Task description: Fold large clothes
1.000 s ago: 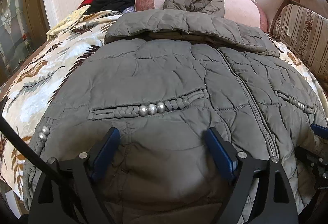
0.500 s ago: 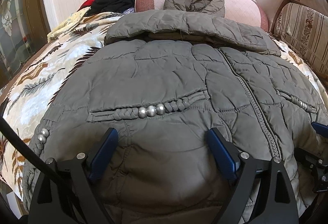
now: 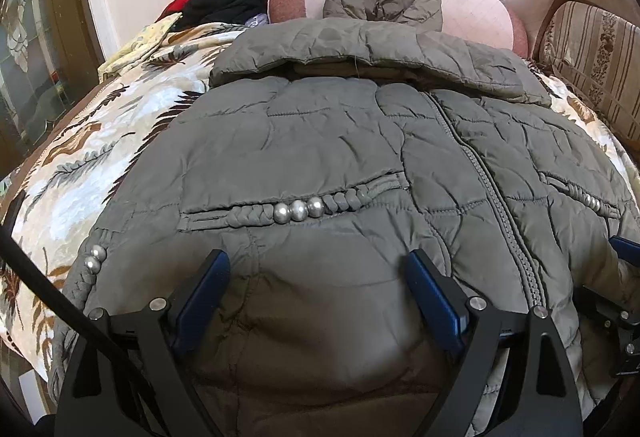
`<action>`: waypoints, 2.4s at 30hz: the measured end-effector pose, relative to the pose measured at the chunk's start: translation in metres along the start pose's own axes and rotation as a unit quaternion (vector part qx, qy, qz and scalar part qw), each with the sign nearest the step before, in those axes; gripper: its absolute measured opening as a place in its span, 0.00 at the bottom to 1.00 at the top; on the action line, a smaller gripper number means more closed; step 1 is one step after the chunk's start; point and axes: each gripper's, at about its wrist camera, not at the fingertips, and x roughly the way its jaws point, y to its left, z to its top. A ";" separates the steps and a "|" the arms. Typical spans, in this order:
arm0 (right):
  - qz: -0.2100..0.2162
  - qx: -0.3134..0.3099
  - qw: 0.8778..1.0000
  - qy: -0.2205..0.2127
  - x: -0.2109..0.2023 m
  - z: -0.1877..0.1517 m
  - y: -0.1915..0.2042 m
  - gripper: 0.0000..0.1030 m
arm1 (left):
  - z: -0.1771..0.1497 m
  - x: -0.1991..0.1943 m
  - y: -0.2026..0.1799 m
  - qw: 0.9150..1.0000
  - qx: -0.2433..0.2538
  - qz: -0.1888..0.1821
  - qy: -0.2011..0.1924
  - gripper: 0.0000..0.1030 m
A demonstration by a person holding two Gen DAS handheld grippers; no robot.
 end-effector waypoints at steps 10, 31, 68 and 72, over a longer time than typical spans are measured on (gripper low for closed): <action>-0.002 0.006 1.000 0.008 -0.001 0.000 -0.002 1.00 | -0.008 -0.016 -0.005 1.000 0.008 0.013 0.007 0.86; 0.036 0.109 0.993 -0.032 -0.081 0.052 -0.052 1.00 | 0.120 -0.058 -0.020 0.996 0.004 -0.064 -0.063 0.86; -0.021 0.167 0.985 -0.047 0.133 0.474 -0.149 1.00 | 0.191 0.122 0.058 0.998 -0.066 -0.016 -0.012 0.87; -0.018 0.179 0.983 -0.049 0.178 0.496 -0.155 1.00 | 0.192 0.126 0.056 0.998 -0.065 -0.017 -0.011 0.87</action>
